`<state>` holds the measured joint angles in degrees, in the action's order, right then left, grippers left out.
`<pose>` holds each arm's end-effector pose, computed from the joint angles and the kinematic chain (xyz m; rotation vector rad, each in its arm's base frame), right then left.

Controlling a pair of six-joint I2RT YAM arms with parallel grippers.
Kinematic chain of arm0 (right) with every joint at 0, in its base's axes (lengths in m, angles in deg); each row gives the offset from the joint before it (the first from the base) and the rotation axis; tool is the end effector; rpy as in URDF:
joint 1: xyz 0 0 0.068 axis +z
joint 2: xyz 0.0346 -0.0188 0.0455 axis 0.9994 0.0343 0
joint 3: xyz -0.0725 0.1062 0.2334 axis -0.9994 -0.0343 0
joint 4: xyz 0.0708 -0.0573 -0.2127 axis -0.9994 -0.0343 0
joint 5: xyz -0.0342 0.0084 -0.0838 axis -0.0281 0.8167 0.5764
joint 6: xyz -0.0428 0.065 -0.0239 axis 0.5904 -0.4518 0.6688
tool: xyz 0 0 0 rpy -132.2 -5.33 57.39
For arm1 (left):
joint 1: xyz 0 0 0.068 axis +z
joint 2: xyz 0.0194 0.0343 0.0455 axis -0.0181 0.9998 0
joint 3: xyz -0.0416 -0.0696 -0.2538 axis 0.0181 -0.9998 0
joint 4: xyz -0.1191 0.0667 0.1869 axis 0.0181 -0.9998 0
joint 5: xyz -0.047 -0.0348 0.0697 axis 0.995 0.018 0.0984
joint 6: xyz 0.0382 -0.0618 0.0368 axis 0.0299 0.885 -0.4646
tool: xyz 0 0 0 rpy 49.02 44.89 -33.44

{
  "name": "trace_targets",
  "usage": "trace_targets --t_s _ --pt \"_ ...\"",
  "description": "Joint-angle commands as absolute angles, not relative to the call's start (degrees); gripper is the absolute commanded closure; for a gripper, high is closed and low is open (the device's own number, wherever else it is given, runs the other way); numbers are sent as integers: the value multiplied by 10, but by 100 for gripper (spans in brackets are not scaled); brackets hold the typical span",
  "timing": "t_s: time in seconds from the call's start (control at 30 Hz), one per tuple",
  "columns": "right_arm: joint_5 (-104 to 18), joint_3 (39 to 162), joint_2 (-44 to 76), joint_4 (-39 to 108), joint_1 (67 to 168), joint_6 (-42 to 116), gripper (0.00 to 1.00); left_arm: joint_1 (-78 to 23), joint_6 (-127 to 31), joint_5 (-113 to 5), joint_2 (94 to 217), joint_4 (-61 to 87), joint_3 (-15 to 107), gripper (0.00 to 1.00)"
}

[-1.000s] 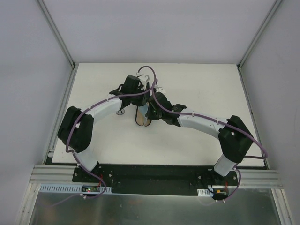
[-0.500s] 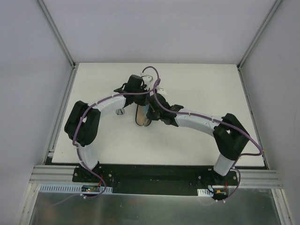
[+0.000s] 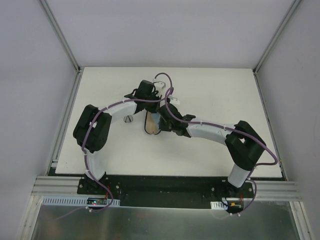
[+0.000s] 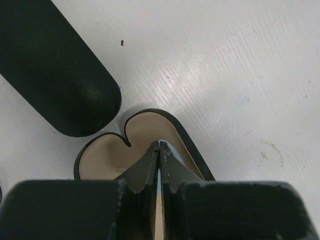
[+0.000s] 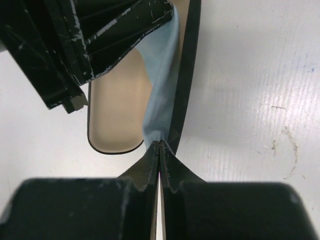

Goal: Organize the sunglasses
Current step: Place the folded cleaning cloth in the sunglasses case.

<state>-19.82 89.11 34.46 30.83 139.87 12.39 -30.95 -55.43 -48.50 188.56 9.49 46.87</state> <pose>0.2493 0.2872 0.2022 -0.2656 2.2644 0.4803 0.3585 -0.2255 0.1995 0.6399 2.1585 -0.5856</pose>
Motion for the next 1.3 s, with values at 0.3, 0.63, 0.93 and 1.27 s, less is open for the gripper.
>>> trace_targets --t_s 0.3,0.63,0.93,1.27 --pt "-175 851 332 328 1399 127 99 -330 -576 -456 1893 130 495 100" --pt "-182 811 310 336 1369 130 99 -343 -583 -471 1913 125 515 100" --pt "-199 790 308 363 1352 129 99 -354 -587 -508 1942 92 552 100" --pt "-214 786 311 373 1342 134 99 -355 -585 -553 1927 67 552 96"
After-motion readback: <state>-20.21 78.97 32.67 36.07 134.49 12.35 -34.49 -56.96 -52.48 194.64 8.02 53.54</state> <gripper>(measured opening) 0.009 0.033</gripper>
